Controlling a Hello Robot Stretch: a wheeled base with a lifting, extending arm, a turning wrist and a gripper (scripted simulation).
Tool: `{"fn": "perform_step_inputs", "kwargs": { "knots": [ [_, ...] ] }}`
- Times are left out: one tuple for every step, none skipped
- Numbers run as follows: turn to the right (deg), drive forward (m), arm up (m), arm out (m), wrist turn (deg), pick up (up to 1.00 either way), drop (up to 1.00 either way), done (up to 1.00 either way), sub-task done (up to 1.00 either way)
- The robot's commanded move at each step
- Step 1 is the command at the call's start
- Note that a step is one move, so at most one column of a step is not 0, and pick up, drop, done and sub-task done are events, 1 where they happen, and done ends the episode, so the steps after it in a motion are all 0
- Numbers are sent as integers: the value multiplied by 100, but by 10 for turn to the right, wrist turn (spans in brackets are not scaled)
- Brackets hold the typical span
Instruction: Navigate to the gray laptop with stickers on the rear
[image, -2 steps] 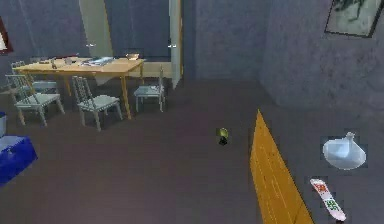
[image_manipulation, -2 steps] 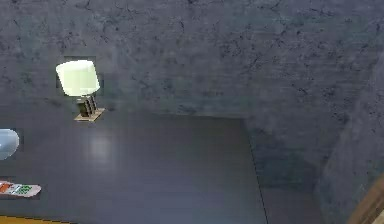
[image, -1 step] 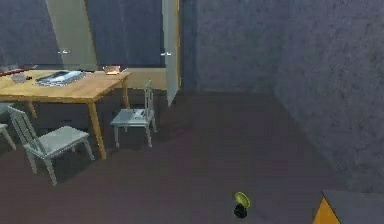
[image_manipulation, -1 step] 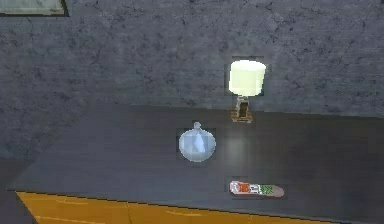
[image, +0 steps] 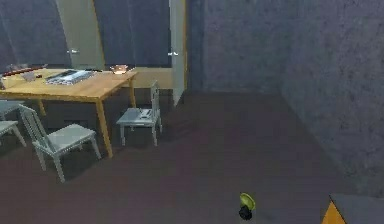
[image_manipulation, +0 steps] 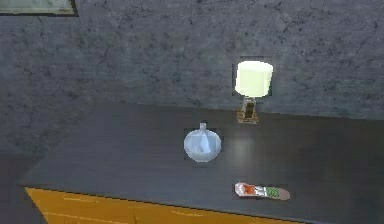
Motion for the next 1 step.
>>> {"fn": "perform_step_inputs", "kwargs": {
  "knots": [
    [-90,0,0,0,0,0,0,0,0]
  ]
}}
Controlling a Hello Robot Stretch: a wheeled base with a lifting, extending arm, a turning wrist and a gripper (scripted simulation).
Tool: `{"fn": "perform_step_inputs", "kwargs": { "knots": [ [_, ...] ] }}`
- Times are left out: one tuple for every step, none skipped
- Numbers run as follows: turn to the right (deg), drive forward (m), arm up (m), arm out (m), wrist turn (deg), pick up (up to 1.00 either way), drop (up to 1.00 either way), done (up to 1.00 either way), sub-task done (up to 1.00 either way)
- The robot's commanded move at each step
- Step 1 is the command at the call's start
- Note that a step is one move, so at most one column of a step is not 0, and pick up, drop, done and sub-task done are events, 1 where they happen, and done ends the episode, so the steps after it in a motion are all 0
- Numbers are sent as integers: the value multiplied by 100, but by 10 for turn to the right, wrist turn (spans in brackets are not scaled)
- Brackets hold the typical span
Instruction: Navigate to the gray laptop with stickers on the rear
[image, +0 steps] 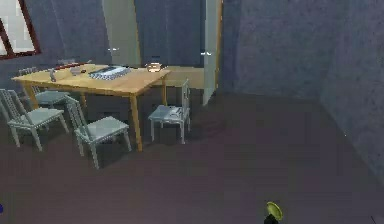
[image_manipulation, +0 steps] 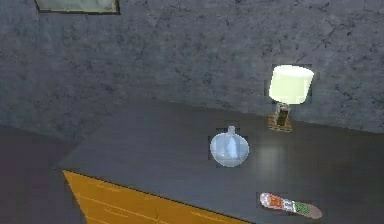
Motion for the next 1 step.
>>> {"fn": "perform_step_inputs", "kwargs": {
  "knots": [
    [0,90,0,0,0,0,0,0,0]
  ]
}}
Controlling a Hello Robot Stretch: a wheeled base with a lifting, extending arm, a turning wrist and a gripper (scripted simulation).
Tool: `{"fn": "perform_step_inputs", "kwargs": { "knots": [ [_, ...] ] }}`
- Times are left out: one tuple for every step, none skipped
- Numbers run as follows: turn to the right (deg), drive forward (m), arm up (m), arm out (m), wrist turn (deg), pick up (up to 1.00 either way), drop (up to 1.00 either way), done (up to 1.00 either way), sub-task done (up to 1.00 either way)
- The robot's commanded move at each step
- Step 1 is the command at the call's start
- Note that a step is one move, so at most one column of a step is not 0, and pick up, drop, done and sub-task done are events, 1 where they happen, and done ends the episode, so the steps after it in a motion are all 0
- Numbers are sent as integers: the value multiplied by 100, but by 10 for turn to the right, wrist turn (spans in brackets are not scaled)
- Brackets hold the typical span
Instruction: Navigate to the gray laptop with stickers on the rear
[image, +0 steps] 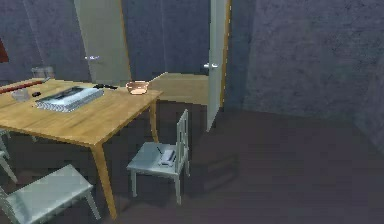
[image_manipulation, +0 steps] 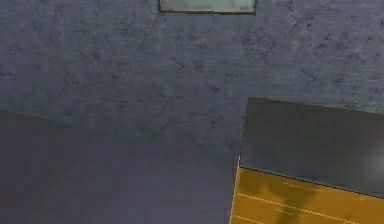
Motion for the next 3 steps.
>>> {"fn": "perform_step_inputs", "kwargs": {
  "knots": [
    [150,0,0,0,0,0,0,0,0],
    [0,100,0,0,0,0,0,0,0],
    [0,55,0,0,0,0,0,0,0]
  ]
}}
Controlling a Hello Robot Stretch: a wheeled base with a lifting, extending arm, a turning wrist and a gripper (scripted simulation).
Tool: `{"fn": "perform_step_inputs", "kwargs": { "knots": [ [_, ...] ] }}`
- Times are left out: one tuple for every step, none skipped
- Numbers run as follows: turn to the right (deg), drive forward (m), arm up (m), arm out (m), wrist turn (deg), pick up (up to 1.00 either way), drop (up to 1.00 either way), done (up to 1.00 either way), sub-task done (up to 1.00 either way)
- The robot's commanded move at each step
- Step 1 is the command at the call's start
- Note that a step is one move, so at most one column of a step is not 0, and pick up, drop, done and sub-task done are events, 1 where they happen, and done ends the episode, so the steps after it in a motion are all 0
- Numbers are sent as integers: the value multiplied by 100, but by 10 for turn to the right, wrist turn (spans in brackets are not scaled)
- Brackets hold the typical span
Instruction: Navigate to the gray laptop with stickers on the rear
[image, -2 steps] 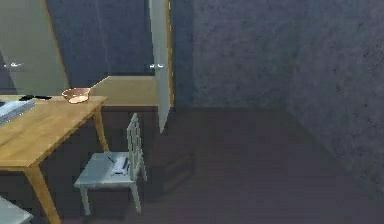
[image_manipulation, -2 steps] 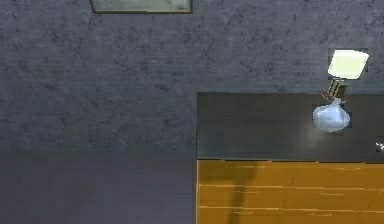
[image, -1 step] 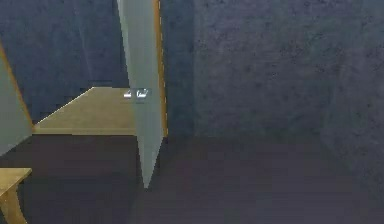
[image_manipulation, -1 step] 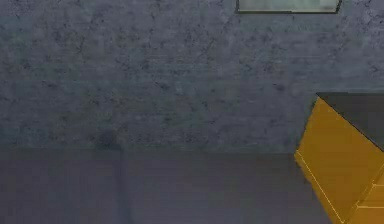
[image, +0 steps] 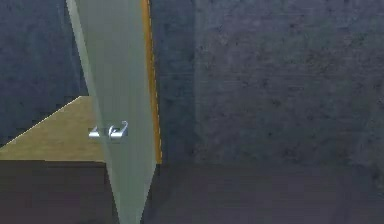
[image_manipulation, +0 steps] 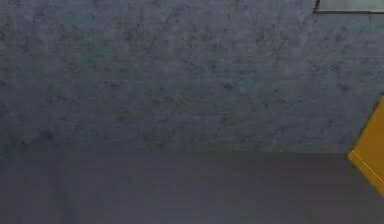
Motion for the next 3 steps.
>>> {"fn": "perform_step_inputs", "kwargs": {
  "knots": [
    [-420,0,0,0,0,0,0,0,0],
    [0,100,0,0,0,0,0,0,0],
    [-210,0,0,0,0,0,0,0,0]
  ]
}}
